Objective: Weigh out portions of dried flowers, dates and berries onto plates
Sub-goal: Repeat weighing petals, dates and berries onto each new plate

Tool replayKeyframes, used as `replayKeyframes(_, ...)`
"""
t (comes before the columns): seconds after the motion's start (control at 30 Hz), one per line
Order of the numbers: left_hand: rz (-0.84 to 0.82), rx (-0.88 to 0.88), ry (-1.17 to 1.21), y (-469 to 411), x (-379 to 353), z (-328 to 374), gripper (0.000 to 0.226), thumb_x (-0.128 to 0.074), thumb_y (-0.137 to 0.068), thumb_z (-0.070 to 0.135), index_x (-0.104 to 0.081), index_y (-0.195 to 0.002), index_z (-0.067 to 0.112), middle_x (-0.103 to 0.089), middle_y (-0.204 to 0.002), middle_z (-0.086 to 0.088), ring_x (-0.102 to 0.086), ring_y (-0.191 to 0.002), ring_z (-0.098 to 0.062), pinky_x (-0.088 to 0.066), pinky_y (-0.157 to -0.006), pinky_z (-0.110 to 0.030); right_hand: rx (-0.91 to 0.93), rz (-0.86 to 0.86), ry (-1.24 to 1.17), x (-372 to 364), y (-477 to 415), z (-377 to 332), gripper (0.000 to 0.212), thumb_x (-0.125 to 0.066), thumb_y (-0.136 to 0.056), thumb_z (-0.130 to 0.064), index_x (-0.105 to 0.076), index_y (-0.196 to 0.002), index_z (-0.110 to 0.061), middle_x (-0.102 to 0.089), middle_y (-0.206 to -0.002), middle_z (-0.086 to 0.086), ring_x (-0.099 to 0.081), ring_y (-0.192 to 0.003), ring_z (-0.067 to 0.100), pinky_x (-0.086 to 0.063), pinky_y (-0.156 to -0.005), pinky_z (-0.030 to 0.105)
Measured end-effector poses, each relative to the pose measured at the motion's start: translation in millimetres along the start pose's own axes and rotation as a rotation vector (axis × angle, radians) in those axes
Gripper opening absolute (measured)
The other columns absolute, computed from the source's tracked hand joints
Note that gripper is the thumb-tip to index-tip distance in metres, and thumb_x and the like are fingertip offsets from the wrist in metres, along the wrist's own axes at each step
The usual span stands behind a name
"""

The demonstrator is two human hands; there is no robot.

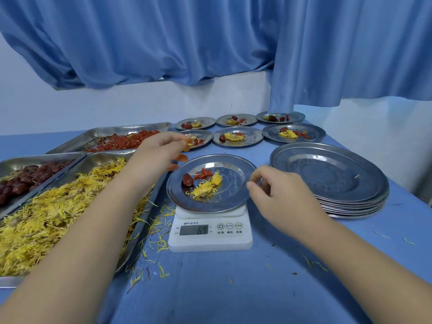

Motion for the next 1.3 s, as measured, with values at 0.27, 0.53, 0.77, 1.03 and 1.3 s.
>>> replayKeyframes(0.27,0.213,0.034,0.076,17.6,6.7,-13.3,0.015,-0.053,-0.095,0.032,-0.069,-0.096,0.032,-0.071,-0.099,0.003,-0.061,-0.062,-0.004,-0.052,-0.074,-0.032,-0.227,-0.018,-0.185,-10.2,-2.8,9.1,0.014,-0.056,-0.088,-0.035,-0.049,-0.079,-0.028,-0.066,-0.063,0.001,-0.061,-0.052,0.013,-0.052,-0.055,0.033)
replayKeyframes(0.53,0.186,0.177,0.225,24.4,5.6,-21.1,0.015,-0.059,-0.089,0.040,-0.072,-0.091,0.032,-0.069,-0.085,0.009,-0.065,-0.070,-0.012,-0.049,-0.091,-0.046,-0.382,-0.078,-0.428,-20.9,-3.1,11.8,0.011,-0.058,-0.089,-0.021,-0.051,-0.083,-0.015,-0.068,-0.060,-0.001,-0.060,-0.046,0.016,-0.041,-0.041,0.025)
replayKeyframes(0.77,0.198,0.263,0.473,29.0,5.7,-9.5,0.016,-0.052,-0.095,0.032,-0.066,-0.096,0.024,-0.061,-0.086,0.002,-0.059,-0.069,-0.015,-0.046,-0.084,-0.041,-0.430,0.004,-0.601,-19.2,-3.1,9.5,0.008,-0.059,-0.090,-0.005,-0.055,-0.083,-0.008,-0.062,-0.053,0.003,-0.059,-0.044,0.014,-0.042,-0.039,0.021)
replayKeyframes(1.03,0.133,0.138,0.629,18.3,18.3,0.2,0.019,-0.049,-0.096,0.031,-0.065,-0.095,0.020,-0.060,-0.085,0.002,-0.058,-0.068,-0.015,-0.049,-0.077,-0.039,-0.471,0.096,-0.916,-3.7,-15.4,7.9,0.007,-0.058,-0.090,0.001,-0.058,-0.090,-0.006,-0.063,-0.060,0.009,-0.061,-0.053,0.016,-0.052,-0.050,0.022)
replayKeyframes(1.3,0.044,0.059,0.694,-19.3,58.0,8.7,0.024,-0.047,-0.098,0.028,-0.064,-0.111,0.016,-0.062,-0.123,-0.011,-0.071,-0.095,-0.027,-0.056,-0.080,-0.039,-0.439,0.141,-0.980,8.3,-77.2,3.2,0.014,-0.054,-0.091,0.003,-0.063,-0.094,-0.008,-0.060,-0.067,0.009,-0.058,-0.054,0.014,-0.050,-0.050,0.020)
Point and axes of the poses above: each hand's wrist, its own y-axis away from the middle knuckle, its own x-axis out of the back of the hand, z = x × y, the point moved 2 cm from there along -y, towards the middle knuckle
